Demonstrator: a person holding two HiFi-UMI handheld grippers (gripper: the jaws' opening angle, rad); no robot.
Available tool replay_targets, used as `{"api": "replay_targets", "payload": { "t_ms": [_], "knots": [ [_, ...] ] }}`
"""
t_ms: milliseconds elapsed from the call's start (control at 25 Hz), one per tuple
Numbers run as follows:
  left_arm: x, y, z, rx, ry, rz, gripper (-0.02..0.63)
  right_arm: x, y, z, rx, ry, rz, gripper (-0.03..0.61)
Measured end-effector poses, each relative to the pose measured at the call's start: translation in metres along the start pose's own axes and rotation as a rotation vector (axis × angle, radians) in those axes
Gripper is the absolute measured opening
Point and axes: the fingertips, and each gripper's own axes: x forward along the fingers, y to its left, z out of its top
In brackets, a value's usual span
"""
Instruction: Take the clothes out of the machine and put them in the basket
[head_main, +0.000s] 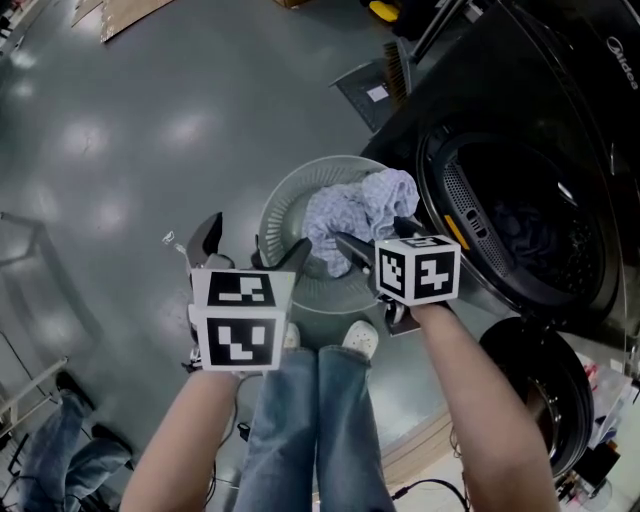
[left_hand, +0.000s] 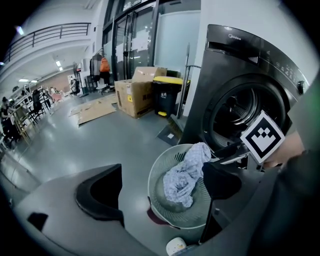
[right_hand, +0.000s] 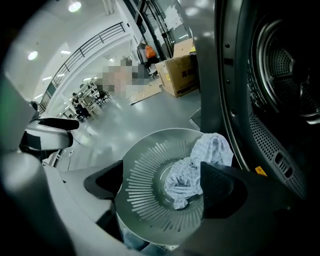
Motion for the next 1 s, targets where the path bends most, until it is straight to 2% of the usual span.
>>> {"api": "replay_targets", "payload": {
  "t_ms": [360, 560, 760, 800, 880, 920, 1000],
  "knots": [
    [0.033, -0.007, -0.013, 0.009, 0.036, -0.021, 0.511, 0.02, -0.064, 0.01, -0.076, -0.05, -0.174, 0.46],
    [0.06, -0.013, -0.019, -0.012, 0.04, -0.02, 0.511, 0.035, -0.113, 0.015, -0.173, -0.057, -0.318, 0.46],
    [0.077, -0.017, -0.021, 0.007, 0.025, -0.028, 0.495, 0.048, -0.133, 0.027, -0.199, -0.091, -0.345, 0.442],
    [0.08, -0.016, -0.021, 0.008, 0.024, -0.026, 0.492, 0.048, -0.135, 0.029, -0.193, -0.102, -0.354, 0.388],
    [0.084, -0.015, -0.019, 0.005, 0.018, -0.02, 0.478, 0.047, -0.138, 0.032, -0.17, -0.112, -0.366, 0.169],
    [0.085, -0.015, -0.018, 0.001, 0.014, -0.017, 0.467, 0.047, -0.137, 0.031, -0.151, -0.112, -0.356, 0.089],
    [0.085, -0.016, -0.016, -0.01, 0.005, -0.012, 0.442, 0.048, -0.127, 0.027, -0.107, -0.111, -0.294, 0.064]
  ]
}}
